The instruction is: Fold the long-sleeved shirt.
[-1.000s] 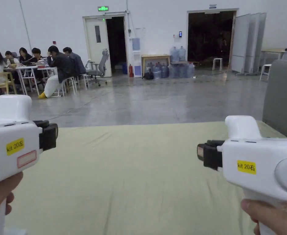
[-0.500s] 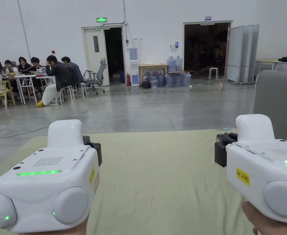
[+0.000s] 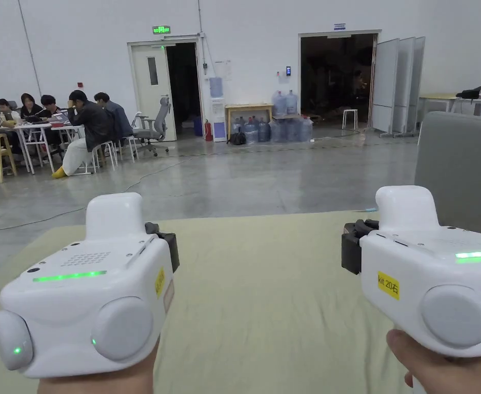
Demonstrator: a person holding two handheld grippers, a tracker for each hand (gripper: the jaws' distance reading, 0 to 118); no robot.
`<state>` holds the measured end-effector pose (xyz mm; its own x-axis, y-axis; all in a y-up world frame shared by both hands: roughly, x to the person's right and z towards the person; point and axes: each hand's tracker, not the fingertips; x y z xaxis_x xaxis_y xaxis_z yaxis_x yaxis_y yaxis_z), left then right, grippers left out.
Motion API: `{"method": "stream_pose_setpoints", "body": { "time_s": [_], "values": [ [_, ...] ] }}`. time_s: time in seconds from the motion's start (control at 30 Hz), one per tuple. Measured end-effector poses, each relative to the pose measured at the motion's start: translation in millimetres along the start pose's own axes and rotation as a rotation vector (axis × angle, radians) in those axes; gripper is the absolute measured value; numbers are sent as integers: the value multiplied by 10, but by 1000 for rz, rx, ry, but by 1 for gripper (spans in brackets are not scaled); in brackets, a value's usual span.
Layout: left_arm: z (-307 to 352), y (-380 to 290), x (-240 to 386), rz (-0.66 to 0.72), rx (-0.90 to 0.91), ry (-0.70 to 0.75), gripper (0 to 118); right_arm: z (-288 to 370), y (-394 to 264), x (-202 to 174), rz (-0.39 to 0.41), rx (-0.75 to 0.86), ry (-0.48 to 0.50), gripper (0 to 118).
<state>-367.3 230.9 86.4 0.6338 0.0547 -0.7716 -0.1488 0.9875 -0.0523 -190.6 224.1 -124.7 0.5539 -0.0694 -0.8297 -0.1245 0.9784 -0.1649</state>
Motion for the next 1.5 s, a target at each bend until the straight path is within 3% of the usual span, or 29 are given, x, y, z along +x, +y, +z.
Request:
{"method": "stream_pose_setpoints", "body": {
  "time_s": [0.03, 0.07, 0.13, 0.17, 0.23, 0.27, 0.4, 0.6, 1.27, 1.5],
  "values": [
    [11, -10, -10, 0, 5, 2, 0, -4, 0, 2, -4, -3, 6, 1],
    [8, -16, -4, 0, 7, 3, 27, -22, 4, 3, -10, -14, 21, 31],
    [-1, -9, -6, -2, 6, -10, 111, -76, 22, -36, 26, -47, 45, 109],
    [6, -6, -16, -3, 7, -8, 115, -111, 29, -68, 54, -63, 27, 118],
    [-2, -64, -31, -17, -67, 73, 118, -169, 19, -153, 71, -69, -7, 118],
    [3, -25, -1, -31, 39, 63, 118, -73, 62, -166, 72, -14, -6, 118],
    [-21, -46, 20, -48, 41, 51, 118, -103, 11, -269, 60, -8, -9, 118],
    [-39, -77, 23, -54, 11, 29, 118, -103, -20, -379, 108, -6, -56, 118],
    [-12, -65, -42, -46, 0, 25, 118, -101, 38, -196, -12, -31, -83, 118],
    [-14, -74, -48, -48, -3, 21, 118, -118, 16, -178, -4, -37, -94, 118]
  ]
}}
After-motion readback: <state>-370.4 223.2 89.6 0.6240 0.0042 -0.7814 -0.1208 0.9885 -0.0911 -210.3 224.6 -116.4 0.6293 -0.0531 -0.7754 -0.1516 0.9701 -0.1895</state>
